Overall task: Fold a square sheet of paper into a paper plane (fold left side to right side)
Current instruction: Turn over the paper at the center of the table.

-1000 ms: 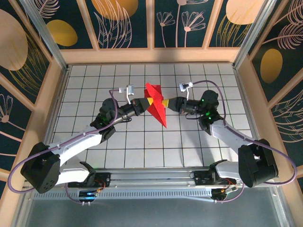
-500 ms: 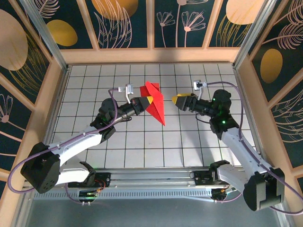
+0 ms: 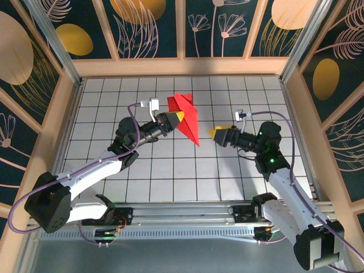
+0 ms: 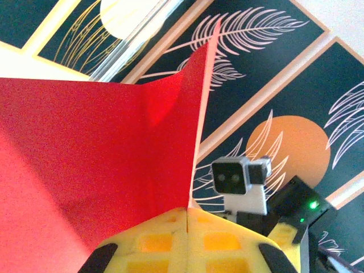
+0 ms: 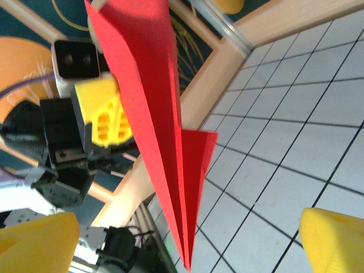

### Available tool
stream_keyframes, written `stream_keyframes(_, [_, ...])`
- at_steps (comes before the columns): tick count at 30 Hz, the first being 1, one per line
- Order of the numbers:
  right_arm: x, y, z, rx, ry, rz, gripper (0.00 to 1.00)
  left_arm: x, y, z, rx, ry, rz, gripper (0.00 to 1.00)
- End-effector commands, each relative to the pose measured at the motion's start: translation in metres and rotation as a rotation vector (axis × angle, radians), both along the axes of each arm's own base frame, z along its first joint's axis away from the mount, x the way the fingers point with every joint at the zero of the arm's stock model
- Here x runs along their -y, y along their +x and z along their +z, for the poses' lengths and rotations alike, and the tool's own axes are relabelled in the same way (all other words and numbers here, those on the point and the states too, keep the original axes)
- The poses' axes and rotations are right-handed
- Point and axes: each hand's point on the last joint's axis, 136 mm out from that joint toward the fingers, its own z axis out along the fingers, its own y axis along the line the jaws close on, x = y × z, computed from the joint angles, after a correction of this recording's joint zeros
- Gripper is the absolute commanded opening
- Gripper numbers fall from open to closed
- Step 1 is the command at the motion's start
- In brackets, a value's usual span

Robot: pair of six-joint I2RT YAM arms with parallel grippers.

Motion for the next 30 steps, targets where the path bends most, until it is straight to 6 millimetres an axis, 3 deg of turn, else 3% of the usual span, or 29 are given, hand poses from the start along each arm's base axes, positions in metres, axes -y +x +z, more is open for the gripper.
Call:
stream_keyframes(1, [-0.012, -0.021, 0.015, 0.054, 0.074, 0.095, 0.99, 0.000, -0.012, 0.038, 0.118, -0.061, -0.038, 0.00])
stream_keyframes(7, [-0.039, -0.031, 0.018, 0.094, 0.073, 0.177, 0.99, 0.005, -0.014, 0.035, 0.108, -0.062, -0.065, 0.00])
stream_keyframes(17, [-0.061, -0.014, 0.035, 0.163, 0.086, 0.219, 0.94, 0.012, -0.021, 0.034, 0.097, -0.072, -0.120, 0.00])
stream_keyframes(30, [-0.051, -0.001, 0.055, 0.222, 0.067, 0.179, 0.61, 0.014, -0.018, 0.023, 0.059, -0.062, -0.124, 0.00])
